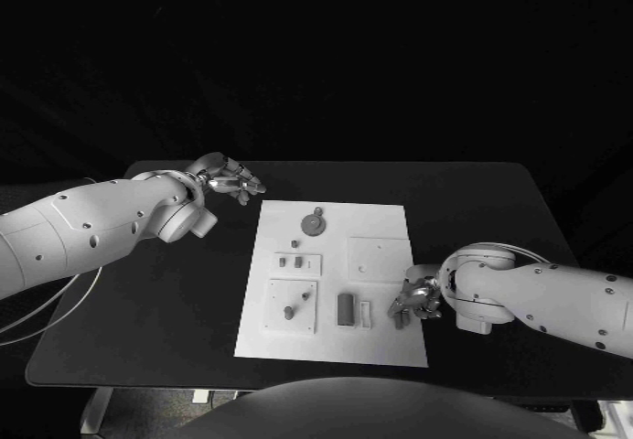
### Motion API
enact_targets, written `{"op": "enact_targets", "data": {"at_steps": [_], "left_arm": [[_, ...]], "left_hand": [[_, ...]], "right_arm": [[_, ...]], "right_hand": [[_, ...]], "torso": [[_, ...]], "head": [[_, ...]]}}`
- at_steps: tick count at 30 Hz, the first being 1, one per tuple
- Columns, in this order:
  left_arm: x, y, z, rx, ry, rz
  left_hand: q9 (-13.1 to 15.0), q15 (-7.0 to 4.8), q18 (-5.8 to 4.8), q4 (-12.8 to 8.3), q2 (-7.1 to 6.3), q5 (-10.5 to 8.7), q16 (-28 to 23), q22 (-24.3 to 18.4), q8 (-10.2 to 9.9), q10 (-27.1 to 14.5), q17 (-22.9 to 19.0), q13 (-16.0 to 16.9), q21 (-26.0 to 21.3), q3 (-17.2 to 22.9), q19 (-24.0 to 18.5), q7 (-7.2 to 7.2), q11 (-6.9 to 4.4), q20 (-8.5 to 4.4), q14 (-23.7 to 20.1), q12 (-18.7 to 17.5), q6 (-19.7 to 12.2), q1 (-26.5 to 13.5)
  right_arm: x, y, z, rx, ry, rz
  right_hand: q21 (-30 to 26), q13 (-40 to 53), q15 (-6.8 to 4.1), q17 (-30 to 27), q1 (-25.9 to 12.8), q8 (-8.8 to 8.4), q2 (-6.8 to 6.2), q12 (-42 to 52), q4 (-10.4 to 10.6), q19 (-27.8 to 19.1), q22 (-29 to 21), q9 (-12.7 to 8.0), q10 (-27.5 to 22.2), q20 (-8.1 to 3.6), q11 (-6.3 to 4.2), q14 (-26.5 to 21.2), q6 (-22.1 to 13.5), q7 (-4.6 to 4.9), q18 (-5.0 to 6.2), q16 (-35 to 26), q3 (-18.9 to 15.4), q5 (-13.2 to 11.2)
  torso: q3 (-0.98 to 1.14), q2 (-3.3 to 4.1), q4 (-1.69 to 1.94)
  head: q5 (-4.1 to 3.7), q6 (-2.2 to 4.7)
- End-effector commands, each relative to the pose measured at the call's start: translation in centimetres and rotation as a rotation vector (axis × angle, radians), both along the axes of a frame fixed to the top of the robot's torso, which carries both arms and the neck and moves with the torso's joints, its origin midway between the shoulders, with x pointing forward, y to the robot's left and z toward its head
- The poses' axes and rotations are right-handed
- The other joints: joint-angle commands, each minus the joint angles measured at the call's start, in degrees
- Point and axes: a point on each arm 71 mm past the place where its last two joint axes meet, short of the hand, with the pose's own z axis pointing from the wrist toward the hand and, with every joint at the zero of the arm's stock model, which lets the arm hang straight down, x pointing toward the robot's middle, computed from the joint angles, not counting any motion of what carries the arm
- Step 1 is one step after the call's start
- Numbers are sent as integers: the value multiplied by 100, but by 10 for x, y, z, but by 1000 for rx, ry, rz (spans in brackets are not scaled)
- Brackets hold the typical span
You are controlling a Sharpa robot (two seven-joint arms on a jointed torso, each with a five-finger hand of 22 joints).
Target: Assemble the parts on the task board
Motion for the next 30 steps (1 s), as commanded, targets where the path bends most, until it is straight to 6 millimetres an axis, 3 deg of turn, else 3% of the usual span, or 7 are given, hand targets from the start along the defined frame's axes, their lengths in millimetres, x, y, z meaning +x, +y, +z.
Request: {"op": "enact_targets", "data": {"at_steps": [1,6,13,19,21,23,30], "left_arm": [[0,-2,1,-3,-2,-11],[0,-3,1,-3,-3,-12],[0,-2,1,-2,-2,-8],[0,-2,1,-1,-3,-8],[0,-2,1,-1,-3,-8],[0,-1,1,-1,-2,-8],[0,-1,1,0,-2,-8]], "left_hand": [[-10,-1,85,35,6,-5,-34,10,24,33,10,9,-29,-1,27,7,-10,-20,52,-29,34,-44],[-10,-2,85,35,6,-5,-35,11,25,34,11,9,-29,0,27,7,-10,-20,53,-29,35,-42],[-11,-2,86,34,3,-6,-36,12,25,33,13,10,-30,0,27,7,-10,-21,53,-30,33,-39],[-13,-2,86,32,-1,-6,-37,13,23,31,15,9,-30,-1,27,8,-9,-21,54,-32,29,-36],[-13,-2,86,32,-1,-5,-37,13,23,31,15,9,-30,-1,27,8,-9,-21,54,-32,29,-35],[-14,-3,86,32,-1,-5,-38,14,23,30,16,9,-30,0,27,8,-9,-21,54,-33,28,-33],[-14,-3,86,33,1,-5,-38,15,23,31,18,10,-30,0,28,9,-9,-21,56,-33,28,-32]], "right_arm": [[-8,-5,-15,-86,14,35],[-9,-1,-15,-99,2,58],[-10,0,-15,-103,-18,64],[-11,2,-13,-85,-38,59],[-11,2,-13,-72,-36,46],[-11,1,-13,-53,-26,22],[-14,-3,-12,2,-5,-47]], "right_hand": [[41,-14,54,5,86,-130,116,25,-151,-11,70,4,56,34,0,5,-263,242,121,22,39,178],[47,-23,60,0,261,-137,83,31,-221,-11,70,6,56,36,0,5,-265,243,121,21,61,258],[45,-40,68,-52,522,-153,-90,30,-225,-27,65,9,40,42,8,-34,-286,252,121,4,38,323],[38,-60,75,-97,812,-197,-136,32,-231,-44,58,4,24,50,35,-69,-363,276,121,-11,48,1030],[45,-62,78,-89,922,-193,-108,39,-211,-46,61,13,21,55,39,-64,-368,283,121,-7,52,1452],[55,-62,81,-62,1082,-185,4,51,-245,-52,67,28,22,51,36,-46,-371,280,121,0,77,1752],[64,-74,90,5,1227,-167,44,69,-227,-37,63,36,49,74,34,11,-327,279,121,13,361,1772]], "torso": [[0,2,-4],[0,1,-5],[-3,1,-4],[-2,2,0],[-2,2,1],[-2,1,0],[-2,0,-3]], "head": [[-4,0],[-7,0],[-13,0],[-8,0],[-11,0],[-8,0],[3,0]]}}
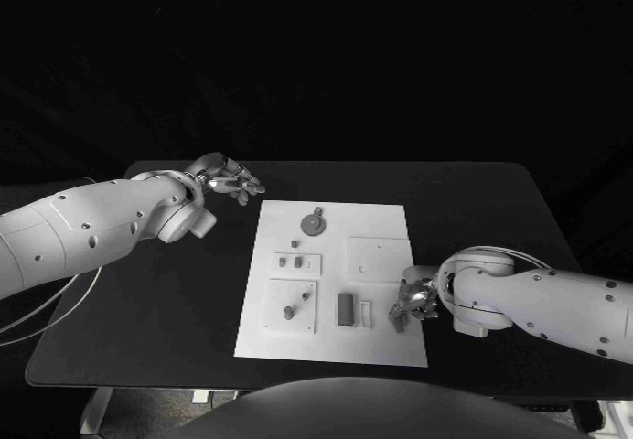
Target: Assemble the parts on the task board
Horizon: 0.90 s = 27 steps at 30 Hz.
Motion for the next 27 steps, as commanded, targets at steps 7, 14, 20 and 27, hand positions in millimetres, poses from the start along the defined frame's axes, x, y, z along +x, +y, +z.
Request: {"op": "enact_targets", "data": {"at_steps": [7,14,20,27], "left_arm": [[0,-2,1,2,0,-9],[0,-2,1,4,1,-9],[0,-1,0,5,2,-10],[0,-2,0,6,4,-11]], "left_hand": [[-11,-4,102,35,1,-6,-38,8,24,32,11,7,-30,0,30,9,-9,-21,59,-33,27,-32],[-12,-4,102,37,-1,-6,-39,9,24,32,13,7,-29,-1,31,10,-9,-21,60,-34,26,-32],[-12,-4,102,38,-2,-5,-39,11,25,32,15,8,-30,-1,32,10,-8,-22,61,-35,26,-31],[-13,-5,103,40,-2,-5,-41,13,26,33,18,8,-30,-1,33,10,-9,-22,62,-36,26,-29]], "right_arm": [[-7,-9,-6,39,76,-107],[-4,-6,6,87,84,-132],[3,3,19,116,62,-132],[4,17,23,147,67,-126]], "right_hand": [[60,-9,9,75,386,-159,464,54,-149,30,65,15,55,37,-1,103,-333,276,169,28,268,148],[67,-8,8,94,380,-156,478,59,-149,35,67,16,61,37,-4,118,-323,273,169,34,285,148],[74,-7,7,121,376,-152,484,65,-151,42,69,17,67,36,-9,138,-314,268,169,40,299,145],[80,-6,5,124,374,-151,484,69,-151,48,70,17,70,35,-12,143,-310,265,169,43,308,136]], "torso": [[0,0,-1],[2,1,-2],[0,0,-8],[-2,2,11]], "head": [[4,0],[11,0],[17,0],[8,0]]}}
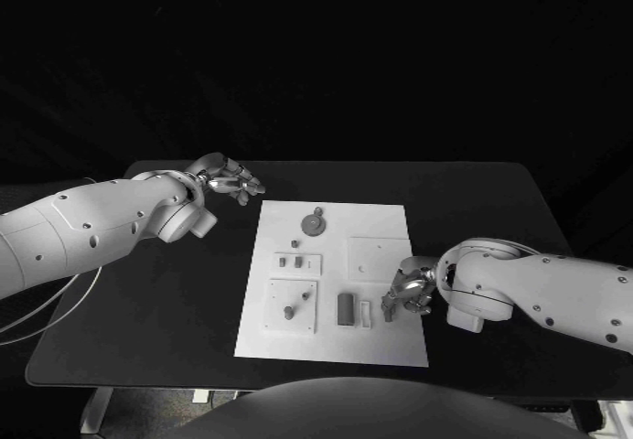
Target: Assemble the parts on the task board
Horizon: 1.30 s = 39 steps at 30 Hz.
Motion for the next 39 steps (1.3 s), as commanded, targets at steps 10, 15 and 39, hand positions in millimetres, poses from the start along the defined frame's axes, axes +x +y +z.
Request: {"op": "enact_targets", "data": {"at_steps": [10,15,39], "left_arm": [[0,-4,0,2,7,-16],[0,-2,0,4,8,-14],[0,-2,0,6,13,-15]], "left_hand": [[-10,15,55,42,-2,-5,-22,11,27,32,11,10,-31,-1,33,10,-8,-22,42,-38,26,-27],[-11,15,54,43,-2,-5,-23,12,27,31,12,10,-31,-1,33,10,-8,-22,43,-39,25,-26],[-15,16,53,51,-5,-5,-28,16,29,28,19,11,-34,-4,33,11,-6,-21,43,-44,22,-28]], "right_arm": [[1,24,-3,58,84,-5],[1,27,-6,62,101,-9],[1,24,-14,35,114,-12]], "right_hand": [[41,-8,-2,-14,316,20,369,33,-213,49,72,14,47,-5,9,15,31,-2,173,18,240,-41],[41,-8,-2,-21,303,16,373,33,-211,47,71,12,45,-3,10,10,27,0,173,15,243,-50],[39,-12,-1,-69,255,4,380,30,-210,38,69,7,33,3,18,-26,12,8,173,5,252,-75]], "torso": [[-9,0,6],[-7,0,13],[2,2,0]], "head": [[0,0],[2,0],[11,0]]}}
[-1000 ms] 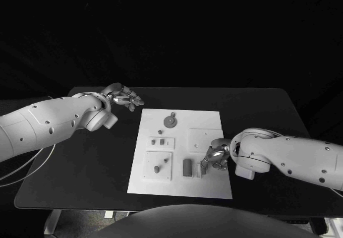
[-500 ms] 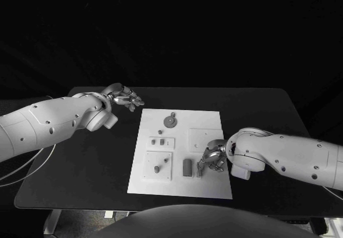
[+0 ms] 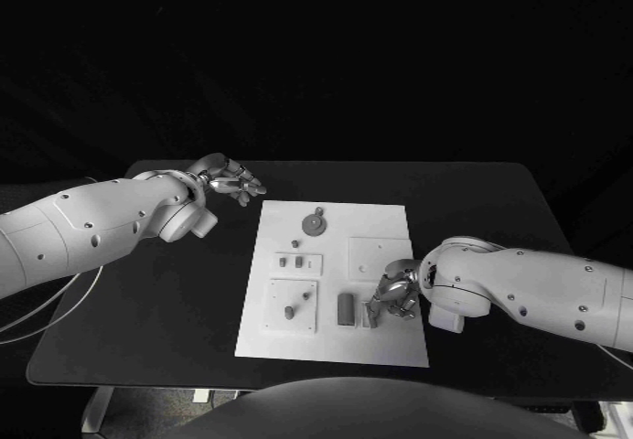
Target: Assemble the parts on the task board
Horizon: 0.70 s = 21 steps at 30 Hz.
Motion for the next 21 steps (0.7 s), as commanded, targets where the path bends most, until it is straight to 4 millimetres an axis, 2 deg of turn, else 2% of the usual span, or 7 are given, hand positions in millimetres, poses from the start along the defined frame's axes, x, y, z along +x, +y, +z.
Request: {"op": "enact_targets", "data": {"at_steps": [1,9,21], "left_arm": [[0,-2,0,-2,4,-15],[0,-2,0,-1,4,-14],[0,-2,1,-1,5,-13]], "left_hand": [[-10,15,85,36,-6,-5,-29,8,29,28,9,8,-34,11,33,11,-5,-21,43,-20,22,-28],[-11,16,85,39,-6,-5,-31,9,29,28,11,8,-36,11,33,12,-5,-21,43,-21,20,-29],[-13,16,85,42,-6,-5,-33,11,30,27,14,9,-37,11,33,12,-5,-21,43,-23,20,-28]], "right_arm": [[-1,0,-3,-11,4,13],[1,1,-5,-8,-12,7],[-1,5,-6,6,6,30]], "right_hand": [[16,-9,10,-15,87,7,170,29,1,27,70,6,0,-7,8,-40,31,5,172,5,24,13],[15,-12,12,-47,31,0,161,28,8,27,66,3,-10,-2,14,-61,23,11,172,-5,17,-43],[-6,-27,18,-136,-116,-17,72,17,37,22,44,-5,-38,15,27,-120,2,24,172,-33,-25,-128]], "torso": [[-2,2,1],[-4,-1,4],[-6,0,5]], "head": [[-5,0],[8,0],[18,0]]}}
